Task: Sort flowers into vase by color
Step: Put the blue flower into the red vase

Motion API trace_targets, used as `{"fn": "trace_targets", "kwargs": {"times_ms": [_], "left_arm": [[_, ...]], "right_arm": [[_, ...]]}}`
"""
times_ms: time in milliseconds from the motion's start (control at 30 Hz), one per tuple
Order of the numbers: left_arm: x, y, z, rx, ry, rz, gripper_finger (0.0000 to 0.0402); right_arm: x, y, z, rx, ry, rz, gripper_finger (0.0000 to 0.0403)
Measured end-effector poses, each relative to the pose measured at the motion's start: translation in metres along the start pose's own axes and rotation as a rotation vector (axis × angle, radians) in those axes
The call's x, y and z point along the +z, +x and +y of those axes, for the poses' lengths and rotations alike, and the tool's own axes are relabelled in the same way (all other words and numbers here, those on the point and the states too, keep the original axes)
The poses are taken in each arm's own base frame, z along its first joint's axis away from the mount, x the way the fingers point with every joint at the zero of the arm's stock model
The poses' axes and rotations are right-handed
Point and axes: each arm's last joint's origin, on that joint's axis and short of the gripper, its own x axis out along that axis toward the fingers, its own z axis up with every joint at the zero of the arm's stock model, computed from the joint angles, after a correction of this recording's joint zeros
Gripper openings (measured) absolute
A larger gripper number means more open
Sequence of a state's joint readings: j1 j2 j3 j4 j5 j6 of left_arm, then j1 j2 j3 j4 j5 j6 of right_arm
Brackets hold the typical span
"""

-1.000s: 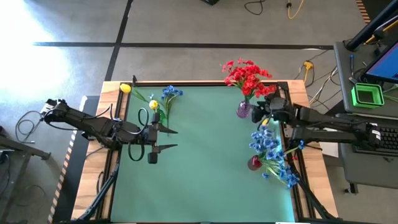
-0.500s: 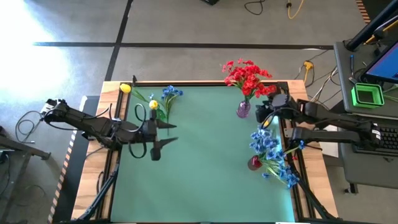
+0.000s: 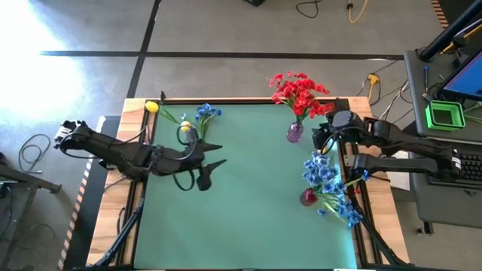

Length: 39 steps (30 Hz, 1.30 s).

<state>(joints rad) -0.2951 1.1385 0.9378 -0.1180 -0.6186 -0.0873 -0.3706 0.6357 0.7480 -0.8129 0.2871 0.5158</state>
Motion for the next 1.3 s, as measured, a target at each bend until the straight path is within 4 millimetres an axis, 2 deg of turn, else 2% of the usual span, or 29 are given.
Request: {"fn": "trace_targets", "kwargs": {"times_ms": [200, 433, 700, 867, 1100, 1300], "left_arm": [[0.013, 0.015, 0.003, 0.062, -0.105, 0.095, 0.0205], [0.000, 0.025, -0.002, 0.141, -0.232, 0.345, 0.0205], [-0.008, 0.049, -0.020, 0.138, -0.250, 0.573, 0.0205], [-0.025, 0.060, -0.034, 0.083, -0.310, 0.732, 0.0205], [-0.063, 0.062, -0.042, 0.233, -0.462, 0.812, 0.0205], [-0.095, 0.062, -0.043, 0.345, -0.507, 0.858, 0.0208]], "right_arm": [[0.005, -0.005, 0.001, 0.012, 0.006, -0.016, 0.0201], [0.005, -0.005, 0.001, 0.013, -0.012, -0.017, 0.0201], [0.005, -0.005, 0.001, 0.013, -0.014, -0.017, 0.0201], [0.005, -0.005, 0.001, 0.013, -0.016, -0.017, 0.0201], [0.005, -0.005, 0.001, 0.012, -0.027, -0.016, 0.0201], [0.004, -0.005, 0.000, 0.006, -0.030, -0.003, 0.0201]]}}
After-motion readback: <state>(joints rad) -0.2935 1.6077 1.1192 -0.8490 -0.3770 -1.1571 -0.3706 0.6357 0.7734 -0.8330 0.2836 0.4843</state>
